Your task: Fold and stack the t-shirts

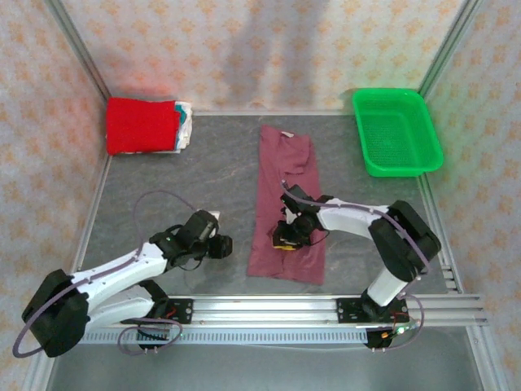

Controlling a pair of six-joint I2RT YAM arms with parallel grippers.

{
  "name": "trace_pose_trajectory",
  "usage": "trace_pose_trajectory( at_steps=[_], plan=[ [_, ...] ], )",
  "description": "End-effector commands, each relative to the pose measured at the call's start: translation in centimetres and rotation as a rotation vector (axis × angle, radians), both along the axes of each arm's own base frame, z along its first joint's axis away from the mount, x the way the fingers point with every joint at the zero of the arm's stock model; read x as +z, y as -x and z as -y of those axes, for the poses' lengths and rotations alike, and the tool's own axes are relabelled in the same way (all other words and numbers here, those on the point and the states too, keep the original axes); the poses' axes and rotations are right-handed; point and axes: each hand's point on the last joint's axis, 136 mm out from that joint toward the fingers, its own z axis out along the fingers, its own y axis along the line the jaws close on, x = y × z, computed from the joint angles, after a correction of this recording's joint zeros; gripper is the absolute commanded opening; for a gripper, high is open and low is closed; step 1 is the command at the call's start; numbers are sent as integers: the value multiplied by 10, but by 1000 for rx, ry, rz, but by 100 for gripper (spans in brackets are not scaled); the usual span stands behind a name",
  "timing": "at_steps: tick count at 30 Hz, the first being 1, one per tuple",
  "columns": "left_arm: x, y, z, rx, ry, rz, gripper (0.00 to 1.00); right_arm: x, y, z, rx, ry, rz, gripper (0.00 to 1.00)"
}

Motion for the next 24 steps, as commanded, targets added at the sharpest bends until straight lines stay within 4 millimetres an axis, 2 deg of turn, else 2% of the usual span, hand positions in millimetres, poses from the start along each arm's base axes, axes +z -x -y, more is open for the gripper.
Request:
trace_pose_trajectory(
  at_steps=[1, 3, 5, 7, 9, 12, 16, 17, 20, 24],
  plan=[
    [57, -35, 7, 22, 2, 174, 49, 52, -9, 9, 6, -29, 100, 38],
    [84, -57, 15, 8, -9, 249, 51, 93, -33, 11, -51, -104, 197, 42],
    [105, -83, 25, 5, -8, 297, 51, 125, -65, 19, -144, -176, 300, 41],
    [114, -114, 37, 2, -19, 297, 47, 136, -106, 42, -292, -164, 370, 39],
    [122, -148, 55, -20, -41, 300, 41, 140, -147, 74, -419, -52, 445, 27],
    [126, -194, 76, -10, -66, 287, 33, 142, -198, 102, -514, 91, 536, 12],
    [112, -252, 87, 47, -137, 241, 28, 131, -247, 110, -517, 205, 547, 3],
    [96, -263, 88, 58, -168, 208, 27, 124, -256, 111, -514, 240, 537, 2],
    [71, -292, 91, 89, -212, 165, 27, 105, -275, 110, -505, 286, 514, 1],
    [40, -314, 92, 133, -275, 106, 26, 81, -292, 107, -506, 322, 486, 0]
  ],
)
